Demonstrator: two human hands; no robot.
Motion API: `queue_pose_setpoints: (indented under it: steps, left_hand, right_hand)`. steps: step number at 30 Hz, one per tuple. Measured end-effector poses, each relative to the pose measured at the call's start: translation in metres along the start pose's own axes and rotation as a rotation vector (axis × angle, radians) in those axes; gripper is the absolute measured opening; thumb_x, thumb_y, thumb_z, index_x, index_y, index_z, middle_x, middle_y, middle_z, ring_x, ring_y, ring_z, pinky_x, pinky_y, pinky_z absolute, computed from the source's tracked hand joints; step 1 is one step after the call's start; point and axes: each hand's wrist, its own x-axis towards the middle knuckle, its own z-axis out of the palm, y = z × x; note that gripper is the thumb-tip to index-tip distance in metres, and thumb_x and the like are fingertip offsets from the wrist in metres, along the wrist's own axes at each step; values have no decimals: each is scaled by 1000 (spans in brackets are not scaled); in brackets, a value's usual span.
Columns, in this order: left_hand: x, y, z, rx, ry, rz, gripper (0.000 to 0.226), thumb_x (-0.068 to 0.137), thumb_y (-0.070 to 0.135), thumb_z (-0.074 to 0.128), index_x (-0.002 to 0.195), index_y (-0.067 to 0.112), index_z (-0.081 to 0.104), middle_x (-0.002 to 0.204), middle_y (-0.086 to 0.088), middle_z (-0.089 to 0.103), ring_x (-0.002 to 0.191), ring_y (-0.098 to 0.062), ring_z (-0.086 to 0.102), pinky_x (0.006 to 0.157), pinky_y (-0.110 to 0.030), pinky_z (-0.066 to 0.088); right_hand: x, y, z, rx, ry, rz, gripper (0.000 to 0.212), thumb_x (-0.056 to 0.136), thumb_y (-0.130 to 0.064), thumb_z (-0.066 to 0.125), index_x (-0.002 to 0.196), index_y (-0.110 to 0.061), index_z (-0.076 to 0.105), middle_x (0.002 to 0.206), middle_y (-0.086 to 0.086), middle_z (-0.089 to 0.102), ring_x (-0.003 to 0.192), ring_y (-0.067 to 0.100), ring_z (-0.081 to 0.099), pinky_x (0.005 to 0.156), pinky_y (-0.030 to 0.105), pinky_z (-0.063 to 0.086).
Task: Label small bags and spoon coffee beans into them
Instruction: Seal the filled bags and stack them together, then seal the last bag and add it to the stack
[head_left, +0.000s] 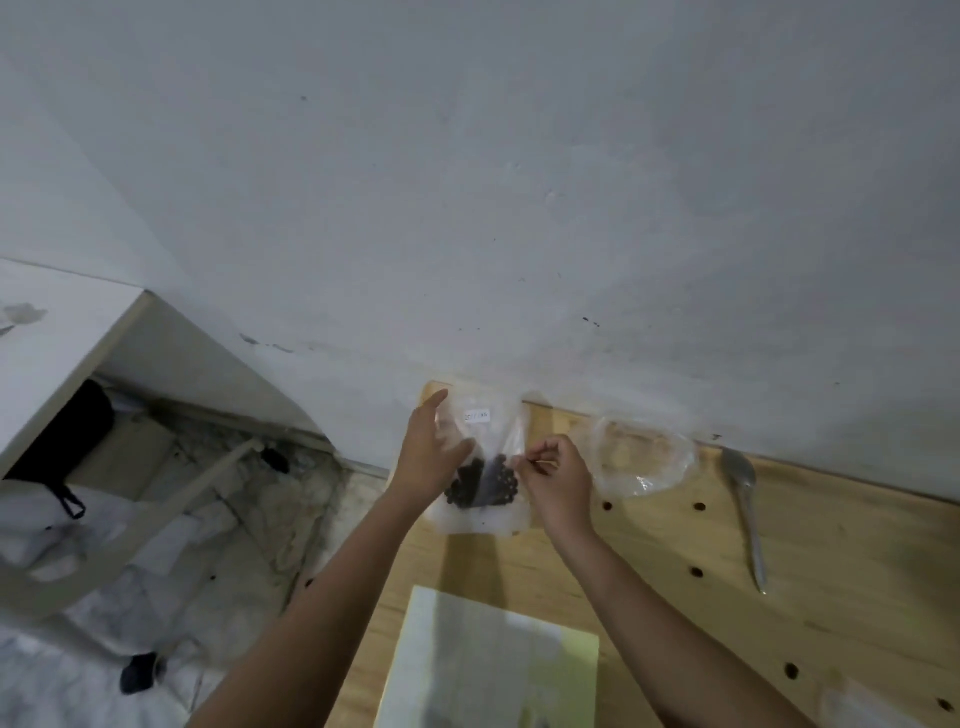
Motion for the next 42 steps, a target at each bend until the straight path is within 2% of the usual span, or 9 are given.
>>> queue_pose_setpoints:
  steps: [3,7,11,18,26,31,38,40,42]
  left_hand:
    - [2,-5,8,108,-7,2,71,86,19,65,145,17,26,152,-4,23,139,-21,27,112,-33,30]
    - [7,1,14,196,-26,45,67,89,19,61,146,16,25,158,0,10,144,-15,12,111,-25,18]
    - [10,2,21,183,-65,38,66,89,20,61,146,16,27,158,3,11,143,-15,16,111,-27,19]
    - [0,4,20,220,-124,25,55,91,18,58,142,14,37,156,0,18,142,-17,21,111,-31,23]
    - [-40,50,42,168,-89,320,37,92,14,56,128,9,51,139,-7,43,130,-19,38,99,-14,24]
    - [-98,69,105,142,-281,482,32,91,13,57,122,10,54,128,-5,51,120,-16,46,91,-9,25]
    - [-196,56,201,273,-692,452,40,93,23,54,131,14,47,135,-2,45,125,-16,43,91,-13,29]
    - [-218,49,224,318,-793,413,44,95,28,52,136,17,42,141,0,40,129,-15,39,97,-18,30]
    - [-236,45,245,350,-854,378,47,95,30,51,138,17,38,144,-1,38,131,-15,38,101,-22,31]
  right_hand:
    - [-1,7,4,-40,50,-5,30,81,-4,68,68,-23,48,72,-8,55,69,2,52,56,2,39]
    - [-2,13,6,-28,75,8,27,81,-1,67,70,-21,52,73,-7,58,70,9,56,59,5,42]
    - [-4,19,6,-34,26,26,16,81,1,65,85,-14,62,88,0,63,84,13,59,69,8,43]
    - [-8,25,-4,-172,-89,14,33,81,2,62,112,-8,62,114,4,60,99,10,53,79,18,42]
    - [-50,9,-64,-219,83,-109,28,84,-5,61,111,-12,62,111,-1,54,104,12,52,89,25,43]
    - [-106,37,-143,-298,297,-52,28,86,-8,62,113,-13,61,114,2,56,107,14,53,85,20,39]
    - [-197,106,-246,-316,464,306,37,91,-15,57,128,-12,52,127,6,51,112,22,54,88,22,40]
    - [-215,125,-268,-303,455,369,36,91,-11,54,127,-3,51,119,15,54,97,25,59,75,14,47]
    - [-225,142,-286,-308,435,407,30,91,-8,53,119,5,53,116,23,54,95,26,58,63,7,39]
